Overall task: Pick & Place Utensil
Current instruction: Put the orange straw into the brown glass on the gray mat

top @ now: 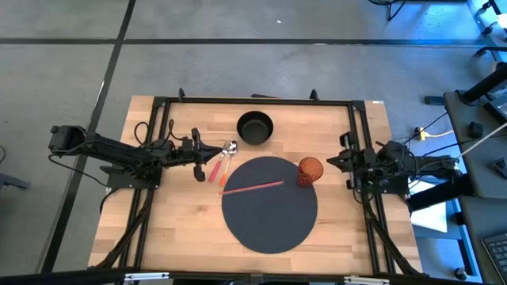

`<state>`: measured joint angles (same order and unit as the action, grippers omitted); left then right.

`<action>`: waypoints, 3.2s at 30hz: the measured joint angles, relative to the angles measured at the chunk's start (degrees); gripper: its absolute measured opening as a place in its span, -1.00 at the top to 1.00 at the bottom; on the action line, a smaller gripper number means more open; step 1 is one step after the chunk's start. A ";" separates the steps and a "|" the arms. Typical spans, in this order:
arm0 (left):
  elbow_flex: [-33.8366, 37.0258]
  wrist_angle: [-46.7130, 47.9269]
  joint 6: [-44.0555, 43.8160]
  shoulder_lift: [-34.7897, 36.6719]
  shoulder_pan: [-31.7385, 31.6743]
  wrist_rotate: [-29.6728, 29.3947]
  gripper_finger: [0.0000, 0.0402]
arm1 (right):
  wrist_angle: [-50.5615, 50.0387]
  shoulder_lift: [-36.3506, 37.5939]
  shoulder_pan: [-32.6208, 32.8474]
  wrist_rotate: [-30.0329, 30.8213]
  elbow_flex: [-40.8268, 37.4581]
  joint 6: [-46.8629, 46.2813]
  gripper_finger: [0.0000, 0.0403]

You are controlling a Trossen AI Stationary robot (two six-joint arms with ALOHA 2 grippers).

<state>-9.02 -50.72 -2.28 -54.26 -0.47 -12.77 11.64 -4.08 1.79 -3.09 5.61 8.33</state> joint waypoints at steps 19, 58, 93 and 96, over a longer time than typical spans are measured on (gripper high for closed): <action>-33.07 49.15 -5.40 -21.92 0.25 -1.87 0.97 | 1.33 0.00 -0.33 0.84 0.00 3.69 0.86; -64.11 62.84 -7.07 -62.97 2.84 5.26 -0.05 | 0.50 -0.02 -0.31 0.91 0.00 -1.85 0.86; -68.28 69.92 -4.38 -61.29 7.91 4.75 -0.05 | 0.52 0.00 -0.31 0.91 0.00 -2.51 0.86; -68.28 70.68 -4.44 -61.29 7.82 7.04 -0.05 | 0.52 0.00 -0.31 0.91 0.00 -2.44 0.86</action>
<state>-77.30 19.97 -6.72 -115.55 7.35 -5.73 12.16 -4.08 1.48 -2.17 5.61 5.89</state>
